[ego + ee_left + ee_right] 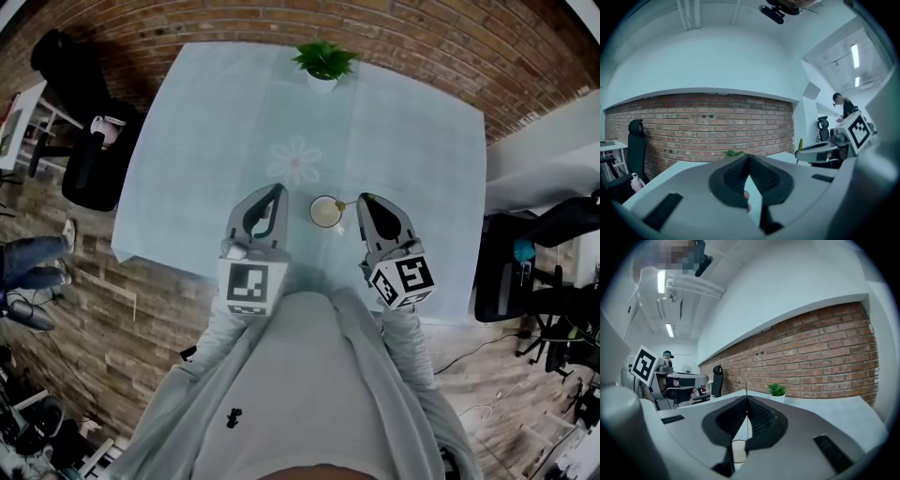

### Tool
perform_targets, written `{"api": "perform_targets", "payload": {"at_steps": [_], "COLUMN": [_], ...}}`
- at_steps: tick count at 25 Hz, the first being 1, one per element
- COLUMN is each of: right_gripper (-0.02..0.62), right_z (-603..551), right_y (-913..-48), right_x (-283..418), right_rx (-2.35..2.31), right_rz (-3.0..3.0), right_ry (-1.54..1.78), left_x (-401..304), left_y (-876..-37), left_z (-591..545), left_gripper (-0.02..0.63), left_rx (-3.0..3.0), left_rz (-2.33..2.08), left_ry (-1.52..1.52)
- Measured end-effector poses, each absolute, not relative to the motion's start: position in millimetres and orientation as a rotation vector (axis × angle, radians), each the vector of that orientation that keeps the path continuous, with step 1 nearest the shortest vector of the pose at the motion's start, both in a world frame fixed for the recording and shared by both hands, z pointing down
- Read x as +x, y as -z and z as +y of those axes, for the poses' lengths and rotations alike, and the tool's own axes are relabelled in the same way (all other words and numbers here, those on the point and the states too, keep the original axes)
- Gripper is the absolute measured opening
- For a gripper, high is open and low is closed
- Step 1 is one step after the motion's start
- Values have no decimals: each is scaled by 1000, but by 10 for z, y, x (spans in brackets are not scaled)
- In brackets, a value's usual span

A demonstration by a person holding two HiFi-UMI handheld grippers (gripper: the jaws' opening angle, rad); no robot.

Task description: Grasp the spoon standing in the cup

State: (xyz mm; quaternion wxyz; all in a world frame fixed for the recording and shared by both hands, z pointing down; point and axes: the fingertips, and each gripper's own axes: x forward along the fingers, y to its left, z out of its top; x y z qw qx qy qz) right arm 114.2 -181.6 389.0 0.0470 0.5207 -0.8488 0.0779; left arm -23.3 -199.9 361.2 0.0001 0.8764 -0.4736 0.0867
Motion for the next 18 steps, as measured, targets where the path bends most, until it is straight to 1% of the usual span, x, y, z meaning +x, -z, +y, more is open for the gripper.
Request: {"api": "perform_targets", "payload": {"at_steps": [11,18], "right_gripper": [18,18], "right_z": [-1524,-1404], "right_y": [-3468,-3332], "right_x": [1654,1885], "right_rx": [1776,1860], "right_rz": [-2495,-2427], "right_ry": [-47,44], "left_x": [40,58], "left_y": [-3558,-3565], "left_z": [-1945,-1928], "left_gripper": [17,17], "left_rx": [2811,2808], "left_rz": [-1409,-1397], "left_ry": [-255,-256]}}
